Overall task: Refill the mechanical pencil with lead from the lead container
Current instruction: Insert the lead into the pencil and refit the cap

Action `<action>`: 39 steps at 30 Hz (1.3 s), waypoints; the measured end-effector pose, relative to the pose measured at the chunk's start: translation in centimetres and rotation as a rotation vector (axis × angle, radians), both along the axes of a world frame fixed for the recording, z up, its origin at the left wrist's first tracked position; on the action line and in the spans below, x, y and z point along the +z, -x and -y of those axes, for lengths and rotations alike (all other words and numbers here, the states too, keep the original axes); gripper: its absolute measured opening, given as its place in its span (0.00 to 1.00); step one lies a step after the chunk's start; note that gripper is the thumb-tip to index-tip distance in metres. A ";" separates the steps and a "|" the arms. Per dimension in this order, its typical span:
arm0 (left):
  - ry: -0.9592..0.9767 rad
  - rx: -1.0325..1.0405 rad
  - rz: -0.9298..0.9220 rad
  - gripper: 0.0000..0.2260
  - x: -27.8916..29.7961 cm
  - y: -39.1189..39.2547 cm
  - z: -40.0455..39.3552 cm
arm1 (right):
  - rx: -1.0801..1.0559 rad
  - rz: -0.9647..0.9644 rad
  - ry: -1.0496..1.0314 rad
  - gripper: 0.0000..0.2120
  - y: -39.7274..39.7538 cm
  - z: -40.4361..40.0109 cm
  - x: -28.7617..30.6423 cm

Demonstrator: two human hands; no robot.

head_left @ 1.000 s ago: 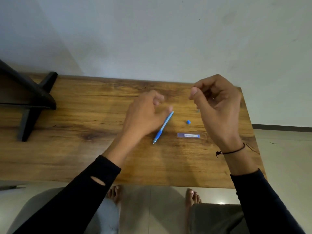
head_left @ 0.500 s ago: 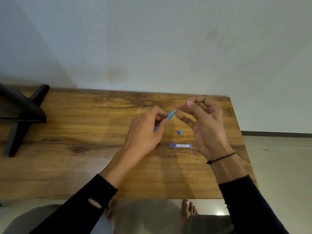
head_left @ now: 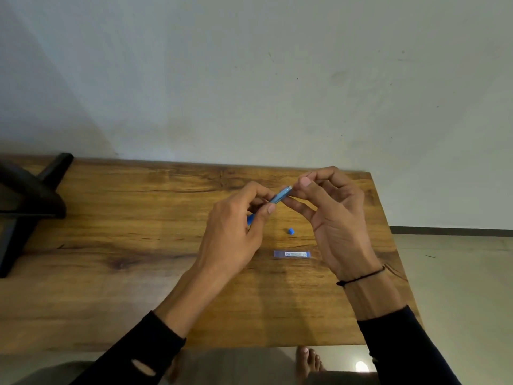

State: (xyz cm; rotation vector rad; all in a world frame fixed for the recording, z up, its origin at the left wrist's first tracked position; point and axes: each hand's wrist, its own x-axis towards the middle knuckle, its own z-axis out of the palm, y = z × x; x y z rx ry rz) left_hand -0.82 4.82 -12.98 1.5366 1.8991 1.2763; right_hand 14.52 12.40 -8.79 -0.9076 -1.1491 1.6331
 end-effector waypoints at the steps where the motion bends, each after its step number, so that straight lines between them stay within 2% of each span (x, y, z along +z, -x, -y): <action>1: -0.003 0.001 -0.003 0.05 0.1 0.0 0.0 | 0.001 0.001 -0.006 0.03 0.0 0.0 0.0; 13: -0.046 0.007 0.004 0.06 0.2 0.1 0.0 | 0.001 0.012 -0.091 0.04 0.1 0.0 -0.1; 18: -0.076 0.009 0.025 0.06 0.2 0.0 0.0 | 0.006 0.006 -0.131 0.02 0.3 0.1 0.0; 22: -0.165 0.016 0.019 0.06 0.7 0.1 -0.1 | -0.007 -0.042 -0.165 0.06 0.5 0.0 0.6; 28: -0.332 0.067 -0.021 0.07 1.9 0.2 -0.3 | -0.027 -0.115 -0.225 0.05 1.1 -0.1 1.6; 39: -0.366 0.084 0.002 0.06 2.2 0.2 -0.4 | -0.072 -0.104 -0.219 0.10 1.6 0.2 1.8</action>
